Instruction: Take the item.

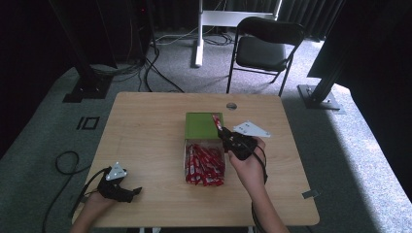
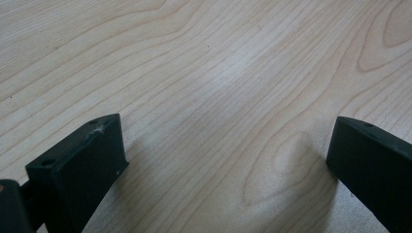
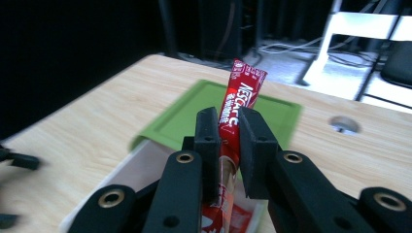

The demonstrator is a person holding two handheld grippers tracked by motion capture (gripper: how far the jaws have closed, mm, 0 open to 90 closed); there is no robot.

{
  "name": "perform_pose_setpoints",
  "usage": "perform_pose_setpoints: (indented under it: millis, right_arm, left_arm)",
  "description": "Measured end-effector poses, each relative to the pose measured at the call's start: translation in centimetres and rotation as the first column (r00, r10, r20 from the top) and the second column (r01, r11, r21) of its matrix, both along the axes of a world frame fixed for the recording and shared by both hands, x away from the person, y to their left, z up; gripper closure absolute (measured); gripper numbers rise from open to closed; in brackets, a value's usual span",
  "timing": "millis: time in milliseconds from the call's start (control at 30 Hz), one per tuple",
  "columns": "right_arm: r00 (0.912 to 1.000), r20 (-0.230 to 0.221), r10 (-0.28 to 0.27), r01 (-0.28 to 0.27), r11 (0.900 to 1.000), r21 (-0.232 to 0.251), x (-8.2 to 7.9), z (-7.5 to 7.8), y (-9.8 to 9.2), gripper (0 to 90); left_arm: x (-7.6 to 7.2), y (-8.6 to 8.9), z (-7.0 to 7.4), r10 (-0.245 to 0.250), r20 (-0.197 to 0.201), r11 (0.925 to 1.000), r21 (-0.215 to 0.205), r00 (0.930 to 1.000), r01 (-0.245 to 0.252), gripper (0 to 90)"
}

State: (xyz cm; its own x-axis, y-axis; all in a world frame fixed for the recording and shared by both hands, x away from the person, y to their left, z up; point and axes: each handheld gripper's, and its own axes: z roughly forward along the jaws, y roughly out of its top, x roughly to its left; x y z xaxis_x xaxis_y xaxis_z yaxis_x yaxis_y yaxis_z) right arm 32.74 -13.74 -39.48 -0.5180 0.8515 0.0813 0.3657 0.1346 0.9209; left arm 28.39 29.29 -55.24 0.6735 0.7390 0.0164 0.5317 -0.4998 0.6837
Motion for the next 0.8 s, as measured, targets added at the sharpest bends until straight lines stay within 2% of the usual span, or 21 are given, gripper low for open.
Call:
perform_pose_setpoints:
  millis: [33,67,200,433,567,600,800]
  right_arm:
    - [0.9995,0.0,-0.031,0.031,1.0,0.0,0.3,-0.3,-0.6,79.5]
    - [0.9992,-0.003,-0.041,0.041,0.999,0.011,0.5,-0.5,-0.9,79.5]
    - [0.9965,-0.021,-0.081,0.081,0.997,-0.001,1.0,-1.3,-1.8,79.5]
    - [0.9858,-0.019,-0.167,0.167,0.986,0.009,1.8,-2.9,-3.0,79.8]
    - [0.9826,-0.026,-0.184,0.185,0.983,0.015,2.0,-3.5,-3.3,80.0]
    - [0.9793,-0.031,-0.2,0.201,0.979,0.019,2.1,-4.0,-3.4,79.9]
    - [0.9736,-0.052,-0.222,0.224,0.974,0.023,2.4,-5.6,-3.6,80.0]
  left_arm:
    - [0.0,0.0,0.0,0.001,-0.001,1.0,0.0,1.0,-0.001,1.4]
    - [0.0,0.0,0.0,0.0,-0.001,1.0,0.001,1.0,0.0,1.4]
    - [0.0,0.0,0.0,0.0,0.0,1.0,0.001,1.0,0.0,1.4]
    - [0.0,0.0,0.0,-0.001,-0.001,1.0,0.002,1.0,0.001,1.4]
    - [0.0,0.0,0.0,-0.001,-0.001,1.0,0.002,1.0,0.001,1.4]
    - [0.0,0.0,0.0,-0.001,-0.001,1.0,0.002,1.0,0.001,1.4]
    - [0.0,0.0,0.0,0.0,0.0,1.0,0.001,1.0,0.0,1.4]
